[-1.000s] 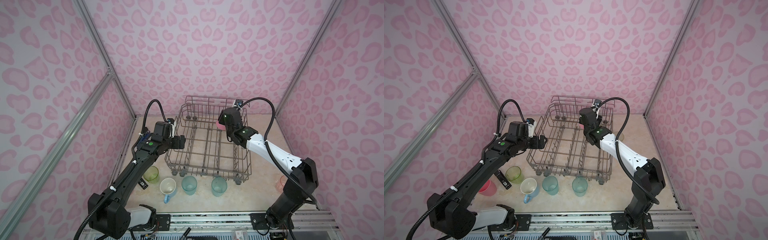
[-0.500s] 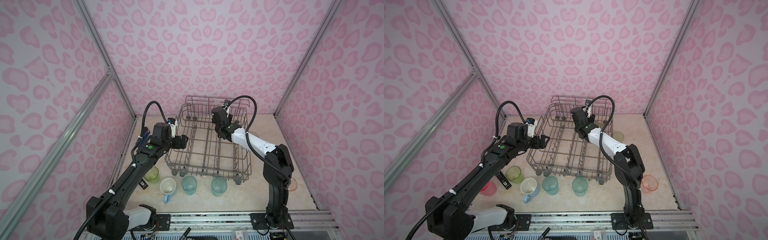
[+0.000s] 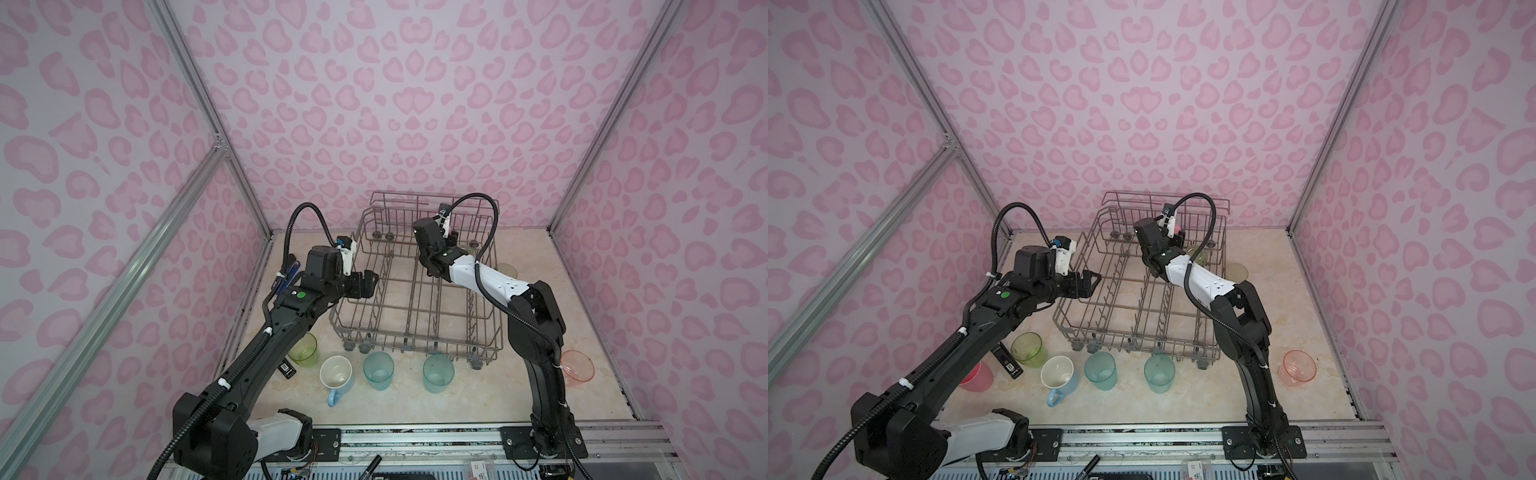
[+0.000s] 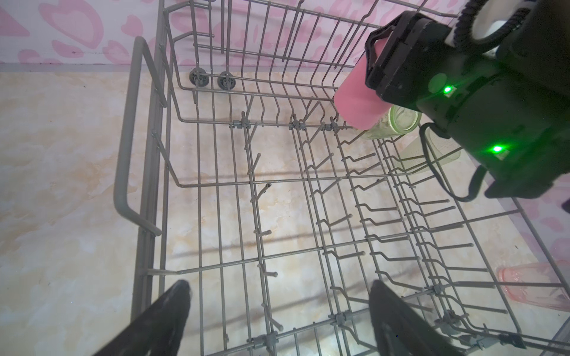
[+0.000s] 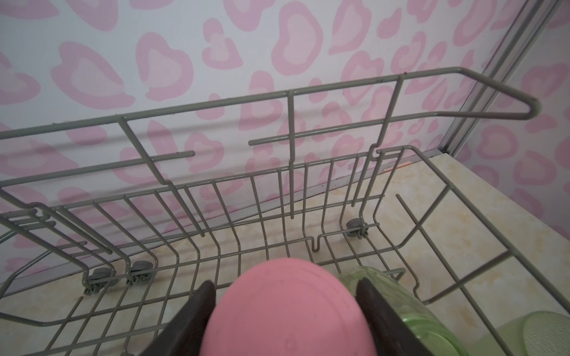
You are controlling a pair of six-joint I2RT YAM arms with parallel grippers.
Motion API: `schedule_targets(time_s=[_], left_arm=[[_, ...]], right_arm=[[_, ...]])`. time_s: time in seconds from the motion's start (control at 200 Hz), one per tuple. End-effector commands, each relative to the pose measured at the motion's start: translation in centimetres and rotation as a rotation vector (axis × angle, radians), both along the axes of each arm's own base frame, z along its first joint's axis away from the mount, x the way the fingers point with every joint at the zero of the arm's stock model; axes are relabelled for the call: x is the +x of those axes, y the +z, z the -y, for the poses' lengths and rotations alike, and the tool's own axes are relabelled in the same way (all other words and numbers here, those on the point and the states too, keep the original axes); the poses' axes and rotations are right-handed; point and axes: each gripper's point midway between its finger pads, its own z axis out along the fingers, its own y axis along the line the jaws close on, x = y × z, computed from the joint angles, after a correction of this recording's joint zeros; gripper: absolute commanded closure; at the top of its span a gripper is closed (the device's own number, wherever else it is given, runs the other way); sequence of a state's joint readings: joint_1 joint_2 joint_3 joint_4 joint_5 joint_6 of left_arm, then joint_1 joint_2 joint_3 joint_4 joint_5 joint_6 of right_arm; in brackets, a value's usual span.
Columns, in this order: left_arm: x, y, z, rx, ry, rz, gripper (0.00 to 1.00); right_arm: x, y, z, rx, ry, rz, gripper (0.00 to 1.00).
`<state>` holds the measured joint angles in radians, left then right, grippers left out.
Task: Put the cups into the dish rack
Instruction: 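Lower the pink cup into the rack beside the green cup with right gripper, then open right gripper to release the pink cup and lift away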
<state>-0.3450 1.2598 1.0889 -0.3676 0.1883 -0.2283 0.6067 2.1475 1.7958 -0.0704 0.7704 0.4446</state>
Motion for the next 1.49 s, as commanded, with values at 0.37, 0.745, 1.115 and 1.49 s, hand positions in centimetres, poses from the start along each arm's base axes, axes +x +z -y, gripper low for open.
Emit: schedule_targets(time_s=[0.37,0.745,1.115,1.49], left_arm=[[0.4,0.5,0.5,-0.033,-0.012,0.022,0.09],[0.4,0.3,0.7,-0.039,-0.014,0.012,0.09],[0.3,0.4,0.2,-0.023,-0.003,0.024,0.08],[0.2,0.8,-0.6,0.000,0.033,0.045,0.07]], right_arm=[[0.4,-4.1,-0.4,-0.044,-0.037,-0.061,0.38],[0.3,-7.1,-0.1,-0.067,-0.043,-0.132,0.34],[-0.3,-4.9,-0.4,-0.090,0.006,-0.140,0.10],[-3.1,1.5,-0.8,-0.036,0.089,-0.065,0.03]])
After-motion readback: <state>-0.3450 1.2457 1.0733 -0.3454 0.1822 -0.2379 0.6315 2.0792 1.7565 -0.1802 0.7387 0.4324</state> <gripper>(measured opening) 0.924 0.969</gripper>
